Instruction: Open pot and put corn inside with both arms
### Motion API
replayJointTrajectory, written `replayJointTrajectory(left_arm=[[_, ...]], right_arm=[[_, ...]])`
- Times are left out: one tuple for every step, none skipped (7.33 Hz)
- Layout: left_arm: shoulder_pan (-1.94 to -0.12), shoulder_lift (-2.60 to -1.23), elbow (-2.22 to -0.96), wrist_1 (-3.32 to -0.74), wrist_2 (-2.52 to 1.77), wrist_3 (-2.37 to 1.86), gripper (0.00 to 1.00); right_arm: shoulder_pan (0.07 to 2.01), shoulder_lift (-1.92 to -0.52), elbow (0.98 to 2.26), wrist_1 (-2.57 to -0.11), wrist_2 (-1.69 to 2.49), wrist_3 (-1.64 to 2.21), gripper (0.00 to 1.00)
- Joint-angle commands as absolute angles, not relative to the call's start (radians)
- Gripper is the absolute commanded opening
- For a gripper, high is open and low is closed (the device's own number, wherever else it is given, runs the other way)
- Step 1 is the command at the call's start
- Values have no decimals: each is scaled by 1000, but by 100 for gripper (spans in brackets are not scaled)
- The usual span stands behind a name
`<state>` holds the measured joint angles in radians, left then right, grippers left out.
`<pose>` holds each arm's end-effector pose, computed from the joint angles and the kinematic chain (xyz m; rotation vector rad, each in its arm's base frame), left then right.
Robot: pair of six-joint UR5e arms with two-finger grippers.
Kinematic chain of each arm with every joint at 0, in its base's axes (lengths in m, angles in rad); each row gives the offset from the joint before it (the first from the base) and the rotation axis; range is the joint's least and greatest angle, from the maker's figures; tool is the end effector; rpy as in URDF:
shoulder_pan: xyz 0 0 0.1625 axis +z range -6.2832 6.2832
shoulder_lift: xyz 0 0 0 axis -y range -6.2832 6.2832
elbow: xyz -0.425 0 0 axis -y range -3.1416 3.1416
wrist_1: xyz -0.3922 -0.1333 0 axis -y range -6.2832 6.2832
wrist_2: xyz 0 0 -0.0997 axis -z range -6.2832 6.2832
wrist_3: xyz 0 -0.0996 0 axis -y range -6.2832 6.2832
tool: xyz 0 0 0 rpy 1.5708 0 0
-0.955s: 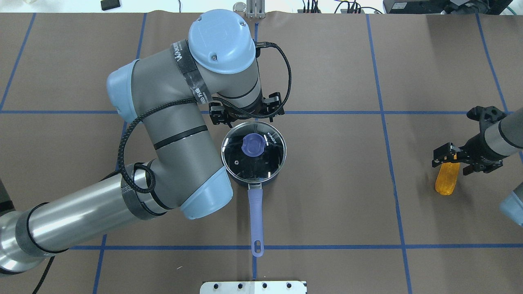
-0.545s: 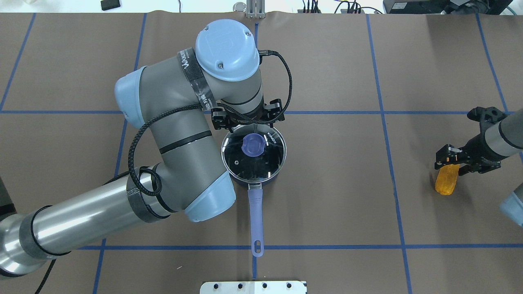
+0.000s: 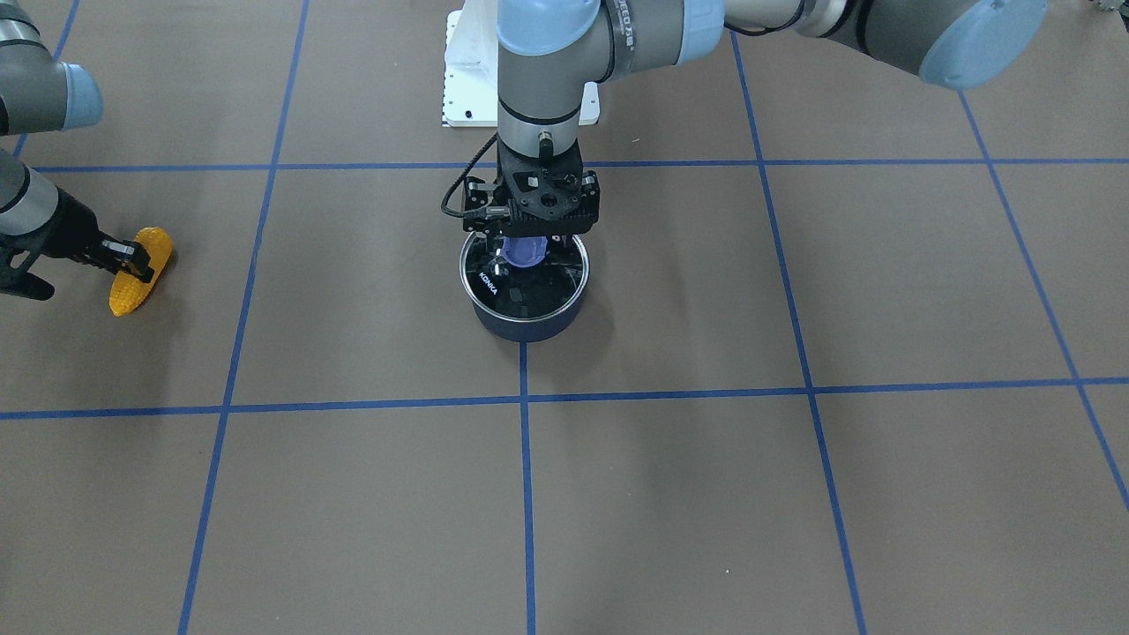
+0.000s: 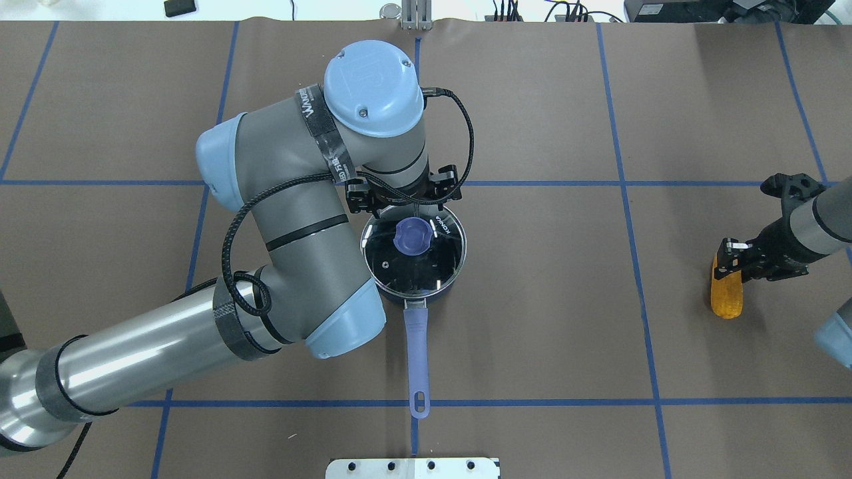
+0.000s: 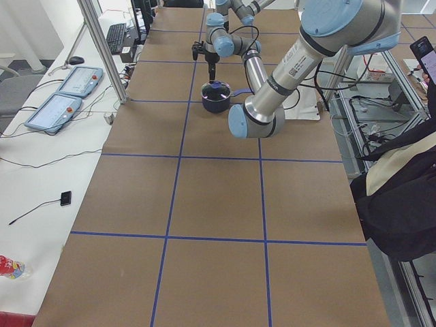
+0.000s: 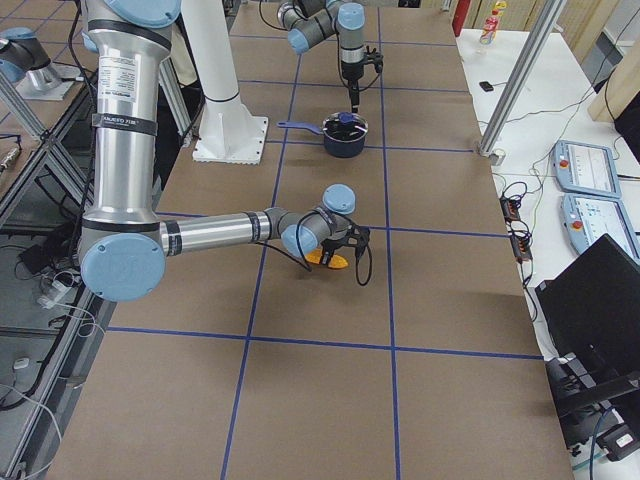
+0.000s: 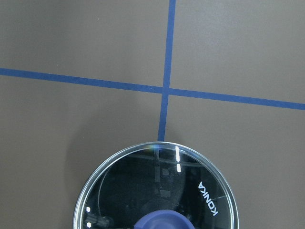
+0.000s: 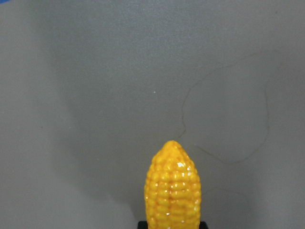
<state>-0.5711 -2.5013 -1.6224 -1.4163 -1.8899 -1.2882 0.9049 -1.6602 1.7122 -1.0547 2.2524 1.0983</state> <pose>0.5301 -0.4619 0.0808 0.0660 0.8713 -0.1379 -0.2407 -0.4205 0.5770 -0.1650 -0.8429 0.2120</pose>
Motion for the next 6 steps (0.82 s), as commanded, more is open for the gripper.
replayJointTrajectory(left_arm=[[-555, -2500, -1589, -1417, -1888, -1269, 97], [-542, -2502, -1586, -1417, -1888, -1263, 97], [-522, -2500, -1585, -1416, -1887, -1261, 97], [-512, -2494, -1580, -1417, -1888, -1261, 97], [-506, -2490, -1574, -1420, -1888, -1261, 97], [-506, -2491, -1572, -1422, -1888, -1256, 97]], right_arm=[[916, -1652, 1750, -1063, 2266, 1100, 19], [952, -1648, 1750, -1065, 2307, 1100, 19], [986, -1640, 1753, -1063, 2315, 1098, 19], [992, -1638, 1750, -1060, 2315, 1097, 20], [999, -1640, 1750, -1058, 2321, 1097, 20], [1003, -1641, 1752, -1058, 2322, 1097, 20]])
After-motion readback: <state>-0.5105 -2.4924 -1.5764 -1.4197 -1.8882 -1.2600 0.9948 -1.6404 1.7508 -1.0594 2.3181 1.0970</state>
